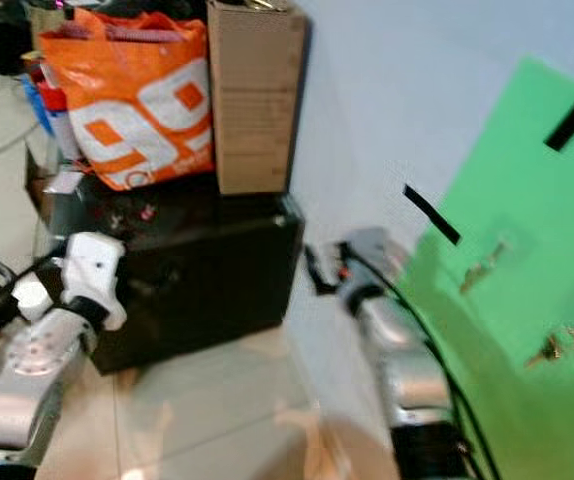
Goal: Hang keys on a hook
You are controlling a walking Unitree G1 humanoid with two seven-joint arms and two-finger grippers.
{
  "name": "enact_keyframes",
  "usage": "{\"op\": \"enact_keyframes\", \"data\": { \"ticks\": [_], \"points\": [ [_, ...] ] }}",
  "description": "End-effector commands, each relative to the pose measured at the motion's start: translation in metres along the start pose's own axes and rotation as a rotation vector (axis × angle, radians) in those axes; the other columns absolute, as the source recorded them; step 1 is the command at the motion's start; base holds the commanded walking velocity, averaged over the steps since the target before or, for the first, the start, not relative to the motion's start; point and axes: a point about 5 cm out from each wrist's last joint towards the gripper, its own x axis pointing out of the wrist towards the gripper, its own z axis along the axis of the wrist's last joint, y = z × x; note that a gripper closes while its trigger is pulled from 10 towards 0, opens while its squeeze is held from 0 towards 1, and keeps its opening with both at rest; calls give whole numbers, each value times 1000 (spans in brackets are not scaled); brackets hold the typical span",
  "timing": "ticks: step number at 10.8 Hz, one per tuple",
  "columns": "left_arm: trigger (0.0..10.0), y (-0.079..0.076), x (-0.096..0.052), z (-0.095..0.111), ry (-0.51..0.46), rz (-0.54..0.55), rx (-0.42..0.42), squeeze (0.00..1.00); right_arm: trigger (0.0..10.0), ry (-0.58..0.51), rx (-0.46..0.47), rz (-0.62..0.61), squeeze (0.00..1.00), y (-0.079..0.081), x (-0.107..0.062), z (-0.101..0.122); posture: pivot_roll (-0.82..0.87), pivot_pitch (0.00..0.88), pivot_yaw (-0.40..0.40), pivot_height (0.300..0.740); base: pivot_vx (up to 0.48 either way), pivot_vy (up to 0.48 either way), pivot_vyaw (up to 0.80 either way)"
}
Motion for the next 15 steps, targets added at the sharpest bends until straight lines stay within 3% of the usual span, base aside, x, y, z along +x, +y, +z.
{"op": "enact_keyframes", "data": {
  "ticks": [1, 4, 7, 15],
  "points": [
    [10000, 8, 2, 5, -17, 21, 24, 0, 10000, -26, 3, -7, 1000, 5, 2, 6, 54, 0, -75, 740, 307, 0, 0],
    [10000, 9, 3, 5, -17, 28, 6, 0, 10000, -21, -15, 28, 1000, 8, 1, 3, 38, 0, -61, 740, 321, 0, 148],
    [10000, 6, 7, 9, -26, 5, 12, 0, 10000, -32, -12, 14, 1000, 5, -1, 8, 38, 0, -62, 740, 336, 0, 800],
    [10000, 11, 11, 9, -32, 24, -5, 0, 10000, -28, -31, -15, 1000, 3, 4, 7, 31, 0, -55, 740, 355, 0, 0]
  ]
}}
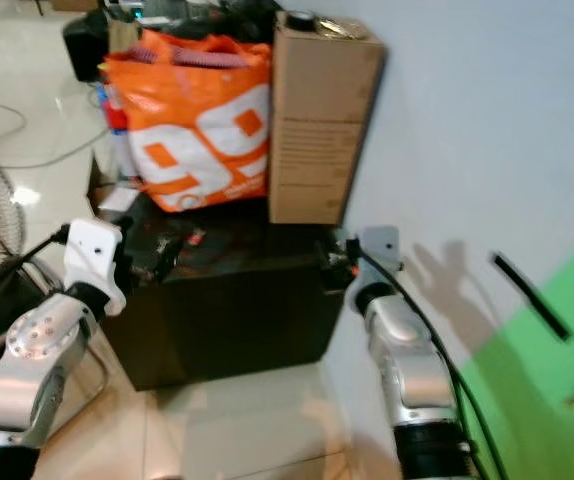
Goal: Hang keys on a hook
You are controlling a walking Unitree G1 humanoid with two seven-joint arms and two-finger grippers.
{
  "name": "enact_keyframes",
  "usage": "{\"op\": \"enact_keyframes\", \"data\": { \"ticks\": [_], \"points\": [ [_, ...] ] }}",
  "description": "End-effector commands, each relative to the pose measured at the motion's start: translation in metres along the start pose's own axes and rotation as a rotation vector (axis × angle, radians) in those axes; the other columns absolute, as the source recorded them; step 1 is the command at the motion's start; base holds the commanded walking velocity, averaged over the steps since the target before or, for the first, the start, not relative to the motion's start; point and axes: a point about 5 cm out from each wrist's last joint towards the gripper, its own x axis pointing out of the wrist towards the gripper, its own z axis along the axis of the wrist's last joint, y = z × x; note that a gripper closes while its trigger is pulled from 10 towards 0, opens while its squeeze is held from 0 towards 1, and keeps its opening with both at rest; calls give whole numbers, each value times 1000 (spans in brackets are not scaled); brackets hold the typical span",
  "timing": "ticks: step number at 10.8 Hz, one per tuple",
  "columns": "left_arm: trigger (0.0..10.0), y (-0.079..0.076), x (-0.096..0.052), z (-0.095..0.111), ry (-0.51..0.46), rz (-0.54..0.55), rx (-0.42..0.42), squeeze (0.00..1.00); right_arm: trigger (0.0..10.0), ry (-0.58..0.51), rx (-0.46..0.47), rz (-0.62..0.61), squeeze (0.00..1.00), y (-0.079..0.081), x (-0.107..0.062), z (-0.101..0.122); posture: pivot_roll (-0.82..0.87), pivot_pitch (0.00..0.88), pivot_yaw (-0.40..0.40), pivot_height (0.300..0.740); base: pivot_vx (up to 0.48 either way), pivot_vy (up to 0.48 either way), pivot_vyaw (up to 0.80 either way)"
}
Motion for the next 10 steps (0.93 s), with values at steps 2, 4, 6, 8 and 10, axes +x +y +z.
{"op": "enact_keyframes", "data": {
  "ticks": [2, 4, 6, 8, 10],
  "points": [
    [10000, 0, 4, 4, -12, -2, 8, 0, 10000, -31, -21, 23, 1000, 0, 2, 8, 35, 0, -57, 740, 366, 0, 0],
    [10000, 1, 3, 1, 0, 4, 7, 0, 10000, -30, -26, 29, 1000, 0, 2, 8, 27, 0, -49, 740, 366, 0, 372],
    [10000, -1, 4, 5, -11, -14, 11, 0, 10000, -41, -13, 20, 1000, 0, 1, 11, 34, 0, -55, 740, 366, 0, 800],
    [10000, 2, 4, 1, -4, 1, 6, 0, 10000, -27, -19, 7, 1000, 0, 3, 6, 25, 0, -47, 740, 368, 0, 0],
    [10000, -2, 5, 3, -10, -16, 10, 0, 10000, -34, -6, 5, 1000, -2, 2, 9, 26, 0, -49, 740, 364, 0, 0]
  ]
}}
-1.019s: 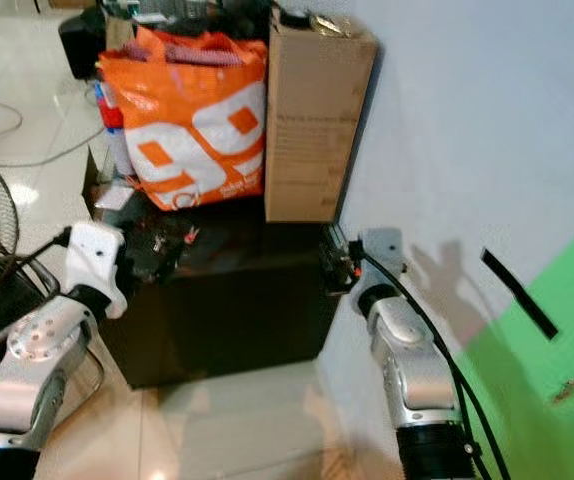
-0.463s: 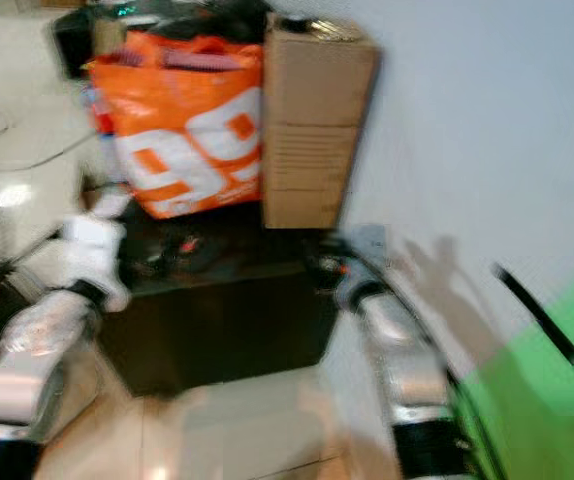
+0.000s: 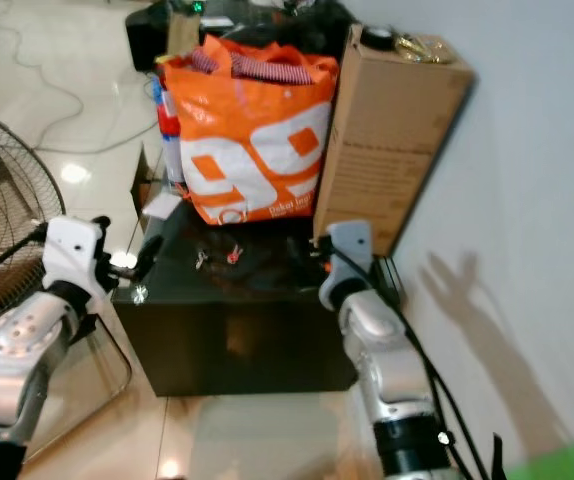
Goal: Hang keys on a hook
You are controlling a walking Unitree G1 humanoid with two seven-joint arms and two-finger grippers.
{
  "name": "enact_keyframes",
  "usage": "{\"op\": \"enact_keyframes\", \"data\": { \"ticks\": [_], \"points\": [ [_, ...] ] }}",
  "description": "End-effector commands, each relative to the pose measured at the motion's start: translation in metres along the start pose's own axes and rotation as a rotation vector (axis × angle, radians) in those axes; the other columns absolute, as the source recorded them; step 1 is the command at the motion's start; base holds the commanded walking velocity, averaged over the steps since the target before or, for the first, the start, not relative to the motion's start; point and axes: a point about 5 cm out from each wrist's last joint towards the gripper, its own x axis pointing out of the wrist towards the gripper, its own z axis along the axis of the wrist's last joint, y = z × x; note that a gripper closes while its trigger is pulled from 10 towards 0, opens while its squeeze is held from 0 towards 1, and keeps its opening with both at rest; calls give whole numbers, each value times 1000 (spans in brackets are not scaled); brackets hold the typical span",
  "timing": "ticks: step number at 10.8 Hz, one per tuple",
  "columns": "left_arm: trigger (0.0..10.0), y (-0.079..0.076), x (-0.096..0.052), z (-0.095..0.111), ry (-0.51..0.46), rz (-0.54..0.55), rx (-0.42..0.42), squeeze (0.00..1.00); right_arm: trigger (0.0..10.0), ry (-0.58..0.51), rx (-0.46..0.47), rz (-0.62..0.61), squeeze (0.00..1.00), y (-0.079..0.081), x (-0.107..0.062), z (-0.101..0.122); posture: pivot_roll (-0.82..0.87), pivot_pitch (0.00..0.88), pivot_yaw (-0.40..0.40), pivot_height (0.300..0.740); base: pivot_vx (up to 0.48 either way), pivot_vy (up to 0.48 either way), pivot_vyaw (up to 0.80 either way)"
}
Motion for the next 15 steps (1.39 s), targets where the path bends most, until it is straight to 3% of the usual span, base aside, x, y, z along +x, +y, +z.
{"op": "enact_keyframes", "data": {
  "ticks": [1, 5, 7, 10, 15],
  "points": [
    [10000, -9, 3, 6, -26, -30, 4, 0, 10000, 7, 2, -34, 1000, -12, -4, -1, 37, 0, -61, 740, 368, 0, 0],
    [10000, -10, 2, 6, -29, -28, 4, 0, 10000, 3, 4, -34, 1000, -13, -2, 2, 45, 0, -78, 740, 367, 0, 0],
    [10000, -6, 0, 3, -22, -1, -6, 0, 10000, 11, -26, 22, 1000, -8, 0, 0, 45, 0, -78, 740, 366, 0, 0],
    [10000, -8, 0, 6, -33, -10, 1, 0, 10000, 3, -41, 42, 1000, -9, 1, 4, 61, 0, -95, 740, 366, 0, 800],
    [10000, -11, -1, 2, -28, -19, 3, 0, 10000, 50, -78, 27, 1000, -16, 0, -4, 56, 0, -98, 740, 364, 0, 0]
  ]
}}
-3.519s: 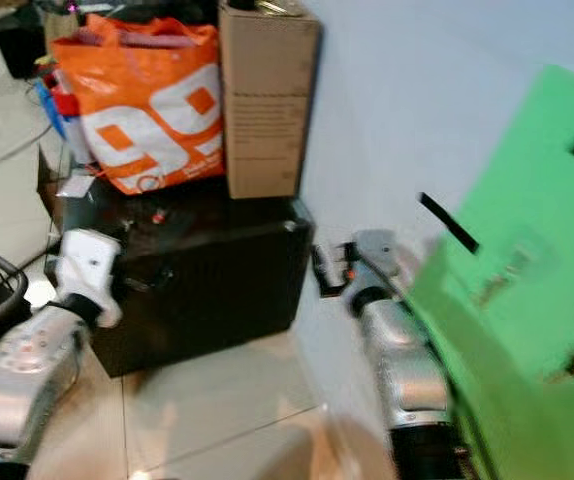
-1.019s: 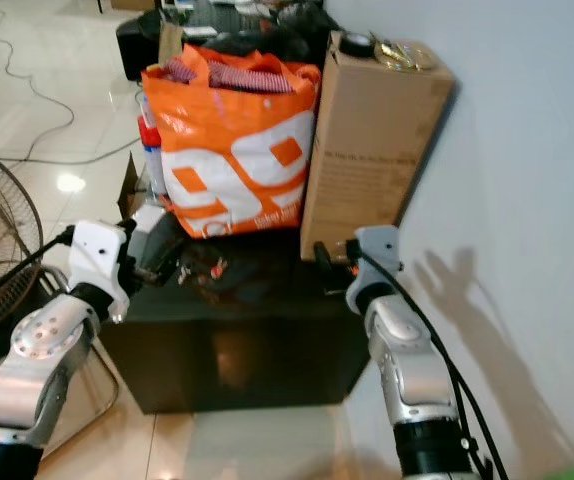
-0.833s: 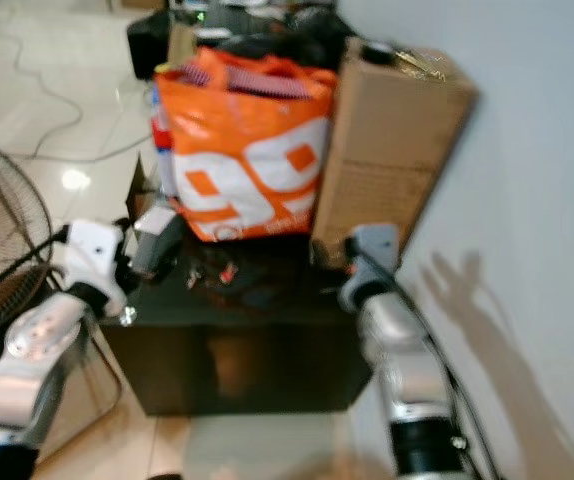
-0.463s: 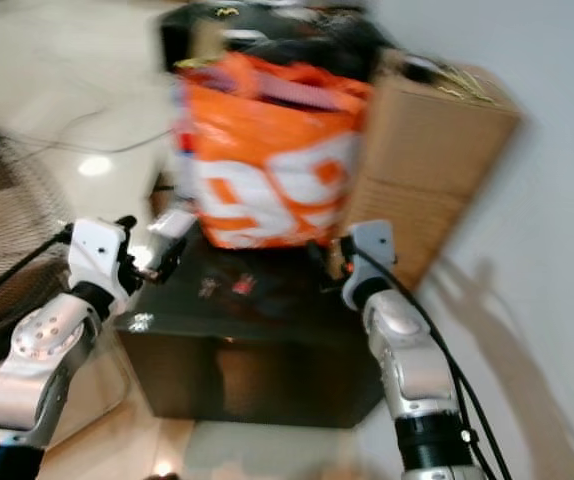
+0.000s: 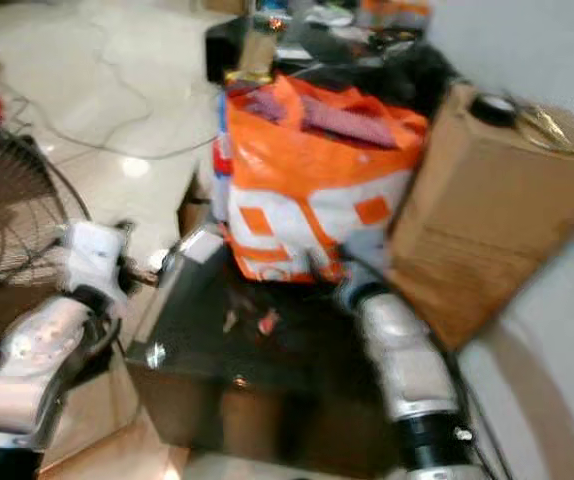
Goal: Hang keys on a hook
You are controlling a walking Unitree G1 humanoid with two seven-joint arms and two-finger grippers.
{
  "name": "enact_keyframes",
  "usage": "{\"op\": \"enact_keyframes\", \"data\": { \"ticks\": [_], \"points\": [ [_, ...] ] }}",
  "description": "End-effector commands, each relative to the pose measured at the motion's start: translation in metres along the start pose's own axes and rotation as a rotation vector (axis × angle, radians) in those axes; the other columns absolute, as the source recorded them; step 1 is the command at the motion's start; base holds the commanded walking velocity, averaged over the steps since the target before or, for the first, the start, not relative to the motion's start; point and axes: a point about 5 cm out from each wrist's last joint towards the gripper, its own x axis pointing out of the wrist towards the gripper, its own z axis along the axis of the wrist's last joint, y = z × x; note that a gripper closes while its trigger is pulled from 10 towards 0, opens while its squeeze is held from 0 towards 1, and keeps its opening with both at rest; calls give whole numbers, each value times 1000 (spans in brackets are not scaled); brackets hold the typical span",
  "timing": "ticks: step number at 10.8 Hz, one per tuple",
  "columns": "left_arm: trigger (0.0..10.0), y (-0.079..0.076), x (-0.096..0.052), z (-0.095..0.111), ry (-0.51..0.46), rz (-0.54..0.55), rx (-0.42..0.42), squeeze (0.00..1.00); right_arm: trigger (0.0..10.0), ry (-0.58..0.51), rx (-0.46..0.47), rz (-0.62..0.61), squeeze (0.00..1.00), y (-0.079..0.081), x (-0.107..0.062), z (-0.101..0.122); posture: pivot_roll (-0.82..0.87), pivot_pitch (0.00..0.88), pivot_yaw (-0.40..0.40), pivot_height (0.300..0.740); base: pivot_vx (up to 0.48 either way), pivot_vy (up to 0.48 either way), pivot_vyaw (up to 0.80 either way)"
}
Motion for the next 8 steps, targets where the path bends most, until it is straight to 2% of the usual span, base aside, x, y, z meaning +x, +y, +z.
{"op": "enact_keyframes", "data": {
  "ticks": [1, 3, 4, 5, 6, 8],
  "points": [
    [10000, 5, -2, 3, -8, 19, 18, 0, 10000, -17, -13, 25, 1000, 6, 2, 6, 63, 0, -107, 740, 364, 0, 0],
    [10000, 5, -5, -1, 2, 20, 18, 0, 10000, 8, -48, 31, 1000, 4, 2, 4, 52, 0, -104, 740, 366, 0, 0],
    [10000, 3, -5, -2, 11, -5, 26, 0, 10000, 52, -88, 34, 1000, -2, 0, 3, 43, 0, -99, 740, 0, 0, 0],
    [10000, -1, -5, -7, 36, -55, 32, 0, 10000, 104, -121, 82, 318, -5, -1, 7, -14, 0, -61, 740, 0, 0, 0],
    [10000, -8, -4, -10, 48, -111, 34, 0, 10000, 164, -179, 118, 0, -7, -3, 11, -43, 0, -57, 740, 0, 0, 0],
    [10000, -24, -11, -15, 68, -245, 43, 0, 10000, 300, -242, 231, 0, -2, -14, 10, -87, 0, -92, 740, 0, 0, 0]
  ]
}}
